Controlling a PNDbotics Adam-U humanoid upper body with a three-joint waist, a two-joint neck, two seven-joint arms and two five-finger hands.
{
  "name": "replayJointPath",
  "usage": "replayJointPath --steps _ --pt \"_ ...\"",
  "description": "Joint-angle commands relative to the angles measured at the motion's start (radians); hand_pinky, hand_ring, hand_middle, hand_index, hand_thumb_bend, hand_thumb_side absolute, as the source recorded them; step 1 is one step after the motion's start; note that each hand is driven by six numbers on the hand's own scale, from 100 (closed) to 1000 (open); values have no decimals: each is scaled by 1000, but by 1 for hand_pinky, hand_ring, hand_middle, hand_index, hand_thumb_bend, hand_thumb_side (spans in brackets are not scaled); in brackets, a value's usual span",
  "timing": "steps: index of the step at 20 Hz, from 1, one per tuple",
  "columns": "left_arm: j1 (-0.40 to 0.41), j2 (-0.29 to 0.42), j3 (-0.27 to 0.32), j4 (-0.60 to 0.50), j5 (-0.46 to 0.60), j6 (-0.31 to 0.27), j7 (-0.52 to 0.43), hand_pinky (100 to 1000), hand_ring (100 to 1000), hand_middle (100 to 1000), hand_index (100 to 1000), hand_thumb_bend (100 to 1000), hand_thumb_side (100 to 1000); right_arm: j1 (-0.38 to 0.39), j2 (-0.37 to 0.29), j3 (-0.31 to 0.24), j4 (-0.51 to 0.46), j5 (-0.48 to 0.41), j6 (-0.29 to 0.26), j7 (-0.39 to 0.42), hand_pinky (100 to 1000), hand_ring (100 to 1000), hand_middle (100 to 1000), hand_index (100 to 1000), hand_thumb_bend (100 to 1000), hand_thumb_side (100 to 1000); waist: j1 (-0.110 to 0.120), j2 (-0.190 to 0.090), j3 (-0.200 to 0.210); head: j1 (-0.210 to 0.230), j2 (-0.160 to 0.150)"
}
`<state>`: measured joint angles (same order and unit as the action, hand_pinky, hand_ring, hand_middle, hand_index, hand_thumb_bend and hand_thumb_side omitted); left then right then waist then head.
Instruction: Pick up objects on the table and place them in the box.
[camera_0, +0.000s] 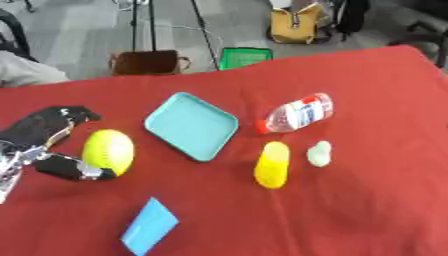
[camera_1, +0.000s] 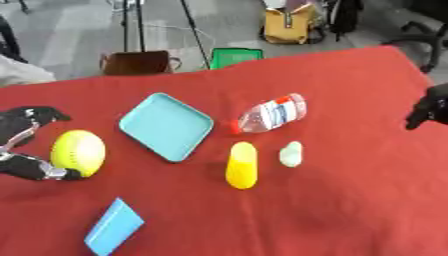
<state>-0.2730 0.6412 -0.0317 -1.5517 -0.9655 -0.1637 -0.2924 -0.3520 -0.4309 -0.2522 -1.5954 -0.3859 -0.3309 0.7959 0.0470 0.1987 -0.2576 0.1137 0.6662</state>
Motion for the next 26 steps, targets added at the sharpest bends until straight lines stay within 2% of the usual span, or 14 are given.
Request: replayJointPath --steps 1,8,9,12,13,16,17,20,22,24,26 --pt "-20 10 -12 14 -20 -18 2 926 850 790 888 1000 782 -16 -16 -2 -7 -7 -67 68 575 623 630 800 100 688 -5 -11 2 2 -10" --pt "-30 -5 -31 53 -29 -42 -2 918 842 784 876 1000 784 -18 -15 0 -5 -8 -68 71 575 622 630 800 100 688 -5 -10 -1 4 -14" --pt "-32 -8 -33 58 -28 -44 0 904 811 768 861 967 758 -18 -15 1 -5 -8 -69 72 575 622 630 801 100 688 -5 -9 -2 3 -14" --pt "-35 -13 -37 70 -24 -46 12 904 811 768 861 967 758 -18 -15 1 -5 -9 -69 73 575 622 630 801 100 688 -5 -9 -3 3 -15" --pt "-37 -17 -37 71 -18 -45 23 854 700 680 817 873 660 -18 -15 1 -5 -9 -69 74 574 621 630 801 100 688 -5 -8 -4 4 -15" --pt "-38 -21 -41 80 2 -40 55 846 674 659 809 829 628 -18 -15 1 -4 -8 -70 74 574 621 630 801 100 688 -4 -7 -5 4 -14" --pt "-38 -23 -41 83 10 -38 60 815 595 594 783 707 583 -18 -15 1 -4 -8 -69 75 574 620 630 801 100 689 -3 -7 -5 3 -14" --pt "-38 -26 -40 89 45 -32 71 802 553 557 770 680 569 -17 -14 0 -5 -7 -68 75 574 620 630 801 100 689 -2 -8 -5 2 -12" --pt "-38 -26 -37 85 65 -25 80 775 482 508 746 616 495 -17 -14 0 -5 -7 -67 75 574 619 630 801 100 689 -1 -8 -6 2 -11" --pt "-37 -25 -36 79 80 -16 85 773 478 506 745 609 489 -17 -14 0 -5 -7 -67 75 574 619 630 801 100 689 -1 -8 -6 1 -11" --pt "-38 -25 -31 72 95 -5 89 740 410 471 732 485 380 -16 -14 -1 -5 -7 -66 75 574 618 628 801 100 689 -1 -9 -8 -2 -10"
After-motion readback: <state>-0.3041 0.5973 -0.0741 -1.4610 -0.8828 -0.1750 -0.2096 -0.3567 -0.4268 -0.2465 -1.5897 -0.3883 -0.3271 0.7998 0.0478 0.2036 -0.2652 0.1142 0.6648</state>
